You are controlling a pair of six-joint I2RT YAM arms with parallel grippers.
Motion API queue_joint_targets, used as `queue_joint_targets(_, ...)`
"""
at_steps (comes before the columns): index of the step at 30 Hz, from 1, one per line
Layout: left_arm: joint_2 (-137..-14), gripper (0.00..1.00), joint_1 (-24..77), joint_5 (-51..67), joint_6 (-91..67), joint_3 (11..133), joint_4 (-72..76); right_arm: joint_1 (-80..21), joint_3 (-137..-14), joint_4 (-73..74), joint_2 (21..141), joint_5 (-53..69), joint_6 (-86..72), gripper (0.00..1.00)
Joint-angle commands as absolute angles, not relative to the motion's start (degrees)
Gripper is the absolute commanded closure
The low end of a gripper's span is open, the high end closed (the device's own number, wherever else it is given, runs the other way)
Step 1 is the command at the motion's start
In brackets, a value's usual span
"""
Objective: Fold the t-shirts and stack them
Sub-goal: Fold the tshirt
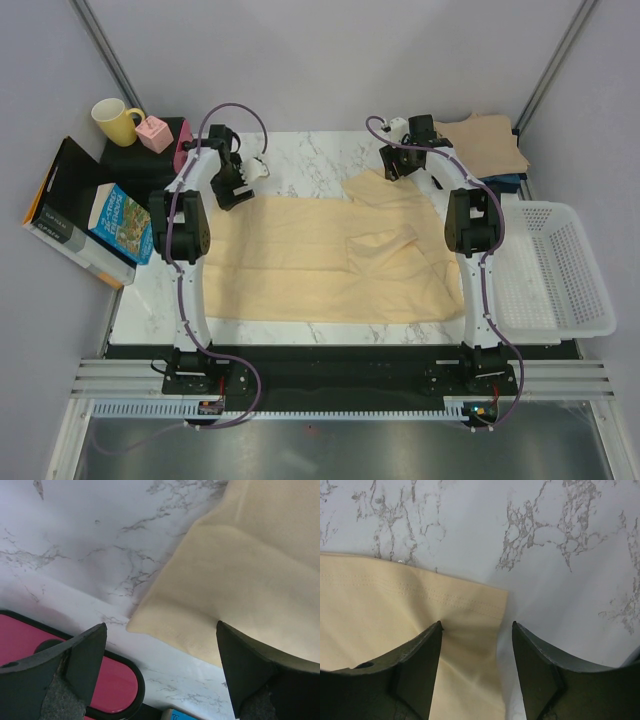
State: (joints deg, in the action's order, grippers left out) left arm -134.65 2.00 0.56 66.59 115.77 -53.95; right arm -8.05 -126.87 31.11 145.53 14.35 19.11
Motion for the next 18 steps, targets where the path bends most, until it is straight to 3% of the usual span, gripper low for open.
queue_joint_targets(1, -134.6, 0.04, 0.7, 3.5, 70.1, 120.1, -56.9, -8.3, -125.9, 34.4, 143.9, 14.9, 19.9, 0.34)
queue_joint_targets(12, -138.3, 0.14, 0.1, 5.0, 74.3, 121.5, -58.9, -8.4, -126.5, 34.5, 144.5, 15.2, 19.9, 0.36)
queue_joint_targets(18, -142.0, 0.21, 0.1, 5.2, 75.0, 125.2, -59.1, -8.6, -125.4, 35.2, 144.2, 15.3, 20.6, 0.45)
